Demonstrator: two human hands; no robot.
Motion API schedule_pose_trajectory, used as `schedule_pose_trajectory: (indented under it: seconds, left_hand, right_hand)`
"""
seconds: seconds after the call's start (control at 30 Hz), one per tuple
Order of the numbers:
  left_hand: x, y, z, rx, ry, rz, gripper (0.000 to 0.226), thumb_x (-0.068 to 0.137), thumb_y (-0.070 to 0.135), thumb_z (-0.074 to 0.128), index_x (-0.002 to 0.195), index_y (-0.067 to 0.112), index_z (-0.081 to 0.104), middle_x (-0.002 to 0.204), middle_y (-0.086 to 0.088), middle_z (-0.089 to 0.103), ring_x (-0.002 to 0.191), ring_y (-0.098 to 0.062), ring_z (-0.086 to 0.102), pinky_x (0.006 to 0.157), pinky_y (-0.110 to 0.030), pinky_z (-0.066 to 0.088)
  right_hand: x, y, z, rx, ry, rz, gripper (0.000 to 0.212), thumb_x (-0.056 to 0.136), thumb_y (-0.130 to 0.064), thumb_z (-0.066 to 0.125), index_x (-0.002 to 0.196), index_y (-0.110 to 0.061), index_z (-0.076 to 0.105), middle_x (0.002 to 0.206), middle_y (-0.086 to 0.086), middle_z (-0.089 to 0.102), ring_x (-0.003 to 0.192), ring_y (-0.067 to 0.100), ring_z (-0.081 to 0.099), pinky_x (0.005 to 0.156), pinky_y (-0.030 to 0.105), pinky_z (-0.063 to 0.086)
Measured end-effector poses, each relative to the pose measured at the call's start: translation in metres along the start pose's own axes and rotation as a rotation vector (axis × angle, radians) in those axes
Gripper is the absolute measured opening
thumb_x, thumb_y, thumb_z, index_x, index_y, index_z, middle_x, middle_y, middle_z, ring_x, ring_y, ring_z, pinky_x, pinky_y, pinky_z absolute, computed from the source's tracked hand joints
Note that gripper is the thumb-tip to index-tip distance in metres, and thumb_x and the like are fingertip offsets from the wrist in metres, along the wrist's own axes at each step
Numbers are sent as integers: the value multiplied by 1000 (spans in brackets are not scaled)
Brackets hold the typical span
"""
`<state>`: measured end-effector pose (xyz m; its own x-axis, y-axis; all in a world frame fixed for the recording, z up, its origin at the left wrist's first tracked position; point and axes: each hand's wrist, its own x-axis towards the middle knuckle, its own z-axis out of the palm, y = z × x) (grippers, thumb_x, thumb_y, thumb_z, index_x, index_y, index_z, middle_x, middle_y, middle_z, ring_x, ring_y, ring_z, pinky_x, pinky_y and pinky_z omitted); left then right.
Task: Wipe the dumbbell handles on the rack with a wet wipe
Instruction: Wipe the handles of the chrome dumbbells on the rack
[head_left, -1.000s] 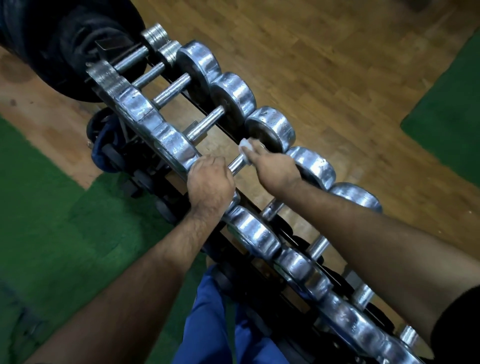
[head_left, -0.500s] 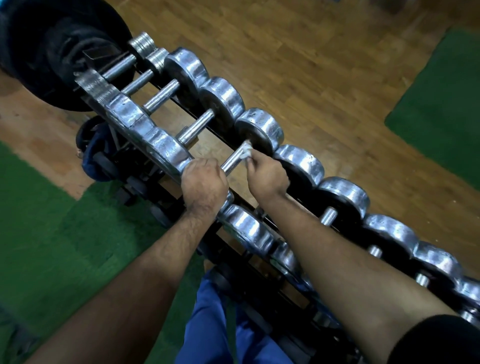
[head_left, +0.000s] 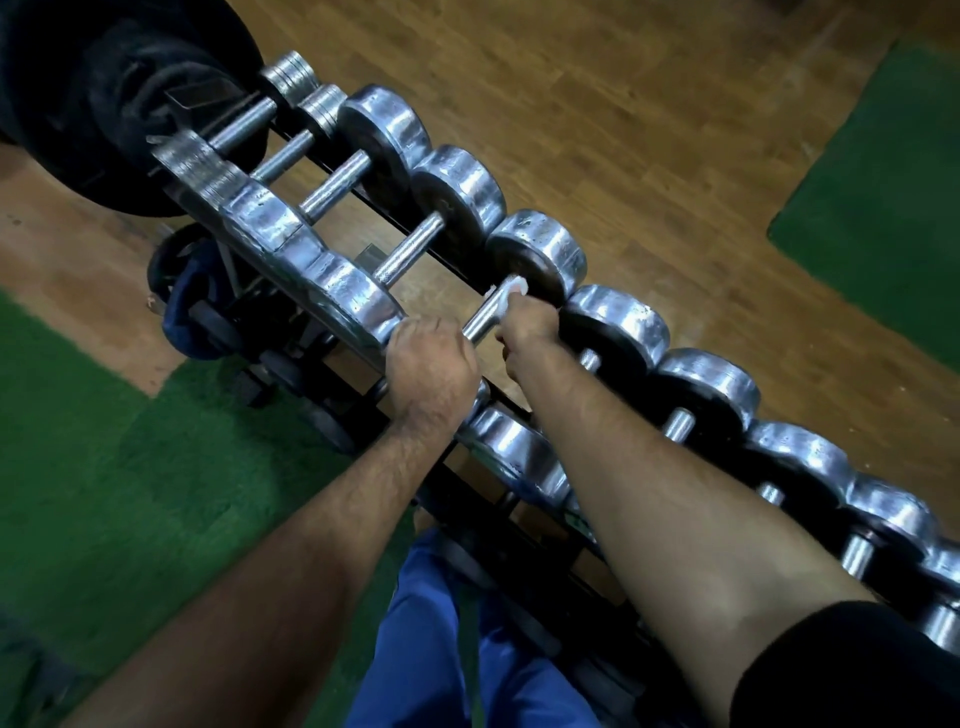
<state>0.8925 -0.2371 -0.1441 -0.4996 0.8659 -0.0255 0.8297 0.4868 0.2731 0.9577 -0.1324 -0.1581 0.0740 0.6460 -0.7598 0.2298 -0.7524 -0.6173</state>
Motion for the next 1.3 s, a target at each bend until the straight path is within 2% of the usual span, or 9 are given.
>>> schedule_pose_trajectory:
  seconds: [0.13,0.3,0.37,0.47,0.6,0.87,1.07,1.23,1.3]
  left_hand:
    - [-4,-9,-6,-271,37,49,23,94,19,45,100,9,64,94,-6,65,93,-23,59,88,-38,47]
    - [-26,-23,2,-254,71,79,45,98,29,45,131,-1,53,134,-18,55,131,-33,47,112,-50,35]
    - [-27,-23,6,-256,67,66,46,99,29,44,133,-1,52,138,-19,53,133,-34,44,114,-51,33]
    - [-27,-23,8,-242,69,69,46,101,31,43,135,0,51,139,-17,53,135,-32,43,113,-51,33]
    - [-28,-22,7,-231,74,73,45,100,29,43,135,1,51,137,-15,53,134,-30,43,114,-49,32]
    - [-29,-18,3,-232,78,42,47,99,30,41,133,-1,52,137,-17,53,133,-33,44,115,-50,31]
    - [-31,-19,2,-231,72,54,45,101,29,43,136,2,50,140,-16,50,135,-31,41,116,-50,30]
    - [-30,-20,5,-220,89,64,43,101,28,45,134,2,50,140,-14,51,135,-30,41,114,-51,32]
    - [-30,-21,8,-219,108,67,41,101,27,46,133,1,51,138,-15,52,134,-30,42,114,-51,32]
  right_hand:
    - [-19,19,-11,-20,-192,51,32,100,-33,55,72,-16,57,59,0,46,38,8,32,34,12,22]
    - [0,15,-1,397,-235,165,30,103,-40,46,86,-18,58,62,-3,43,36,2,30,34,11,20]
    - [2,28,-3,415,-353,225,32,105,-37,38,93,-15,58,63,-2,48,33,1,28,32,10,17]
    - [0,26,-18,292,-484,295,31,100,-25,37,75,-14,52,49,-4,49,33,3,25,40,10,9]
    - [4,9,-17,477,-382,229,27,104,-25,42,79,-17,51,47,-6,43,34,0,29,32,12,15]
    - [-3,31,-25,-203,-565,137,20,99,-27,57,81,-19,54,61,-6,46,37,1,29,33,14,17]
    - [23,24,-23,593,-499,353,21,97,-14,44,77,-18,42,46,-6,33,29,1,27,30,13,15]
    - [43,25,-6,745,-474,387,33,90,-18,35,57,-19,37,45,-7,27,28,5,21,36,11,13]
    - [51,27,0,794,-557,395,32,86,-21,35,61,-15,54,57,-3,41,29,5,21,33,11,16]
